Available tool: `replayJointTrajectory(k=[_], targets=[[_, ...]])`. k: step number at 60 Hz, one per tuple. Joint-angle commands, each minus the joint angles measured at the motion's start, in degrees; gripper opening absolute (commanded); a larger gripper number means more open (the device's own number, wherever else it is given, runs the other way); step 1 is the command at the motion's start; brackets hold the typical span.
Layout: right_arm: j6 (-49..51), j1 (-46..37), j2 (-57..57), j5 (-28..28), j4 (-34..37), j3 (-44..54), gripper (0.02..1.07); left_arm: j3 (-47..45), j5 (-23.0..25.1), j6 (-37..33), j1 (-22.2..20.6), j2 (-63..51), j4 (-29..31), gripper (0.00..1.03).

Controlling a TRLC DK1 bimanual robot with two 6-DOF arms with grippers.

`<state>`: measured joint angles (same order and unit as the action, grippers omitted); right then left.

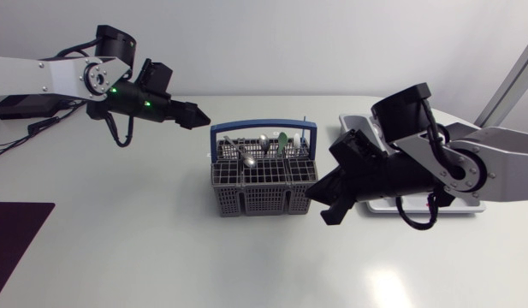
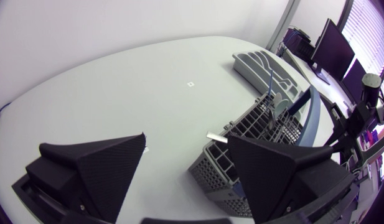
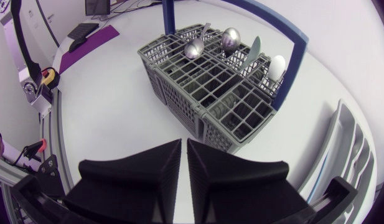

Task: Unload the cutlery basket into the drawer organizer.

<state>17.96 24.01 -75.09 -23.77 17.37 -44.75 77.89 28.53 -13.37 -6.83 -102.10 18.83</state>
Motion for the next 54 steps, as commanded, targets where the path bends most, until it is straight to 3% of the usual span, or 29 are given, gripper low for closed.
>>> replayJointTrajectory(k=[1,12,21,54], targets=[[-1.17,0.78,-1.20,0.39,-1.37,1.42,0.16,3.41,2.58,-2.81,1.21,-1.34,3.06,0.73],[-1.61,1.74,-2.08,0.65,-2.25,1.42,0.16,5.43,5.48,-5.71,0.59,-3.10,7.71,0.39],[-2.57,2.80,-3.48,2.15,-4.36,2.13,0.16,7.02,8.03,-8.17,-0.90,-5.03,11.67,0.30],[-2.14,-2.48,-9.11,6.54,-8.58,0.89,0.16,1.92,11.02,-16.52,-3.54,-3.54,18.88,0.29]])
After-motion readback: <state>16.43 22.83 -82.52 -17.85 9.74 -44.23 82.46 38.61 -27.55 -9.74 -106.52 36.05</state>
